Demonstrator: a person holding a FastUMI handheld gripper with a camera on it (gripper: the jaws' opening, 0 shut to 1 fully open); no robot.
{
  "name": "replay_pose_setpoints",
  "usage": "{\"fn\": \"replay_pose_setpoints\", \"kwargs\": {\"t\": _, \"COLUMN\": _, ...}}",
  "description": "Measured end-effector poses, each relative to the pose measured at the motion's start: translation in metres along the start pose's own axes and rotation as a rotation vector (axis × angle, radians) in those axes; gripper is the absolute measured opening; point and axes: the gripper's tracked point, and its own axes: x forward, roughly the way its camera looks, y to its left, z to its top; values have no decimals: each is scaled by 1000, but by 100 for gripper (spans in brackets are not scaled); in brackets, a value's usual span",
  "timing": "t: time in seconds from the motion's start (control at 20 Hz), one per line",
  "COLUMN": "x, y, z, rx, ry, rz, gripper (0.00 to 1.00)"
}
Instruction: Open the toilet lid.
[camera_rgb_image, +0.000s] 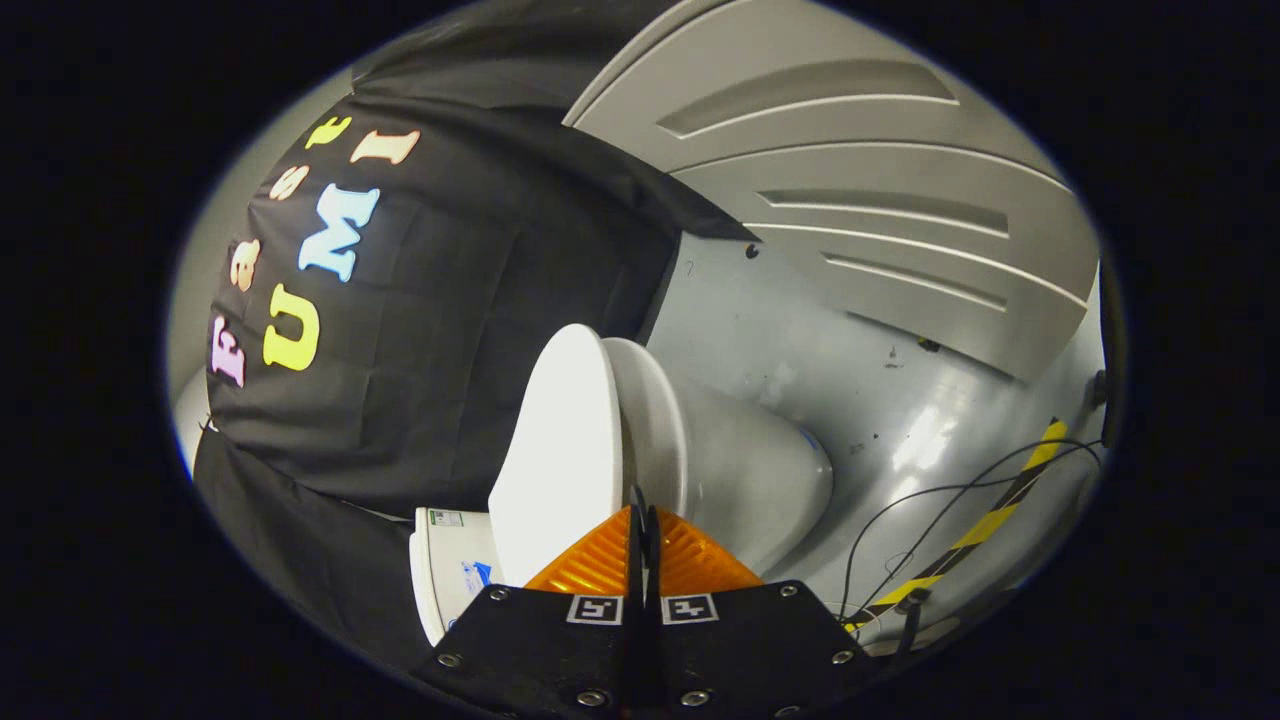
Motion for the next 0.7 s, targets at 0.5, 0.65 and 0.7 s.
{"fn": "replay_pose_setpoints", "kwargs": {"t": 0.5, "x": -24, "y": 49, "z": 12, "rx": -98, "ry": -91, "rz": 4, "gripper": 0}}
{"fn": "replay_pose_setpoints", "kwargs": {"t": 0.65, "x": -32, "y": 62, "z": 13, "rx": -217, "ry": -130, "rz": -45, "gripper": 0}}
{"fn": "replay_pose_setpoints", "kwargs": {"t": 0.7, "x": -33, "y": 67, "z": 15, "rx": -261, "ry": -149, "rz": -55, "gripper": 0}}
